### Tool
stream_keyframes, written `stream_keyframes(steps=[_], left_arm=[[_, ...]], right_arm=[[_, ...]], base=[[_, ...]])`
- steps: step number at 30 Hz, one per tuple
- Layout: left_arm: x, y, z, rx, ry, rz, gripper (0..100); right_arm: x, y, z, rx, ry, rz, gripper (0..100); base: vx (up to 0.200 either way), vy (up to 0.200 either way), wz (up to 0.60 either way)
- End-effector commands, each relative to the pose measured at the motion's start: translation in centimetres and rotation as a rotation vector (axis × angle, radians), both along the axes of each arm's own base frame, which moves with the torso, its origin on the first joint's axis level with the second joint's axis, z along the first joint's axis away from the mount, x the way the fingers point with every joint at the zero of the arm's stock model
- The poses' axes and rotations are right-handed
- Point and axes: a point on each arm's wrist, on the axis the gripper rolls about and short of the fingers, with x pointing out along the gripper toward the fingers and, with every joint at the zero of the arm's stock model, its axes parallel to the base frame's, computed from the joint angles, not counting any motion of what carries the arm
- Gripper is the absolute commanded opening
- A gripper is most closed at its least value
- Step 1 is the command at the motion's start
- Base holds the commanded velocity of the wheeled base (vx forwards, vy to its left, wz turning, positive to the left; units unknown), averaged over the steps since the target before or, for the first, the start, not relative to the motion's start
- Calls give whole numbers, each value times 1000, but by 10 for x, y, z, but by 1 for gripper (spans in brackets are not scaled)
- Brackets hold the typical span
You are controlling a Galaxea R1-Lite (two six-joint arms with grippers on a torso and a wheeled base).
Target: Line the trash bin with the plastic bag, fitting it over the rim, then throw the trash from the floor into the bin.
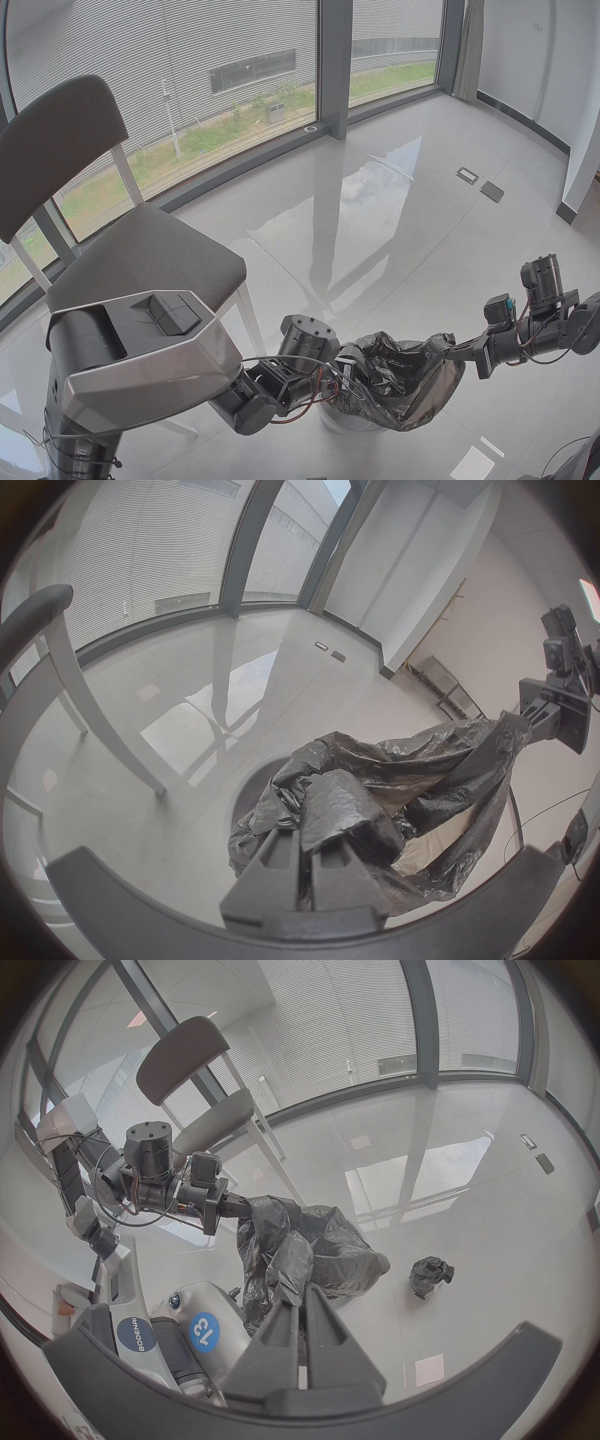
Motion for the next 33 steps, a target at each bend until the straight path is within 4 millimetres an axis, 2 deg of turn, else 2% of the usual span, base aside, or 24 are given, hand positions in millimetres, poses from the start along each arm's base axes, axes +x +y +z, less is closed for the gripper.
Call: stream_keyframes(steps=[1,5,6,13,24,30,31,33], left_arm=[[1,-1,-2,3,5,1,0],[1,-1,-11,14,16,0,0],[1,-2,-12,12,15,-2,100],[1,0,-5,9,10,4,100],[-3,5,-13,48,18,10,100],[-3,21,-22,182,-34,-20,100],[-1,27,-26,261,-80,-36,100],[2,29,-27,309,-127,-37,100]], right_arm=[[3,1,-5,-5,16,5,0],[4,1,-5,-5,17,5,0],[4,1,-5,-5,18,3,0],[7,1,-5,-6,16,3,0],[12,7,-10,-9,29,21,0],[14,7,-9,-7,21,20,0],[13,7,-8,-7,20,20,0],[12,7,-7,-4,17,22,0]], base=[[0,0,0],[0,0,0],[0,0,0],[0,0,0],[0,0,0],[0,0,0],[0,0,0],[0,0,0]])
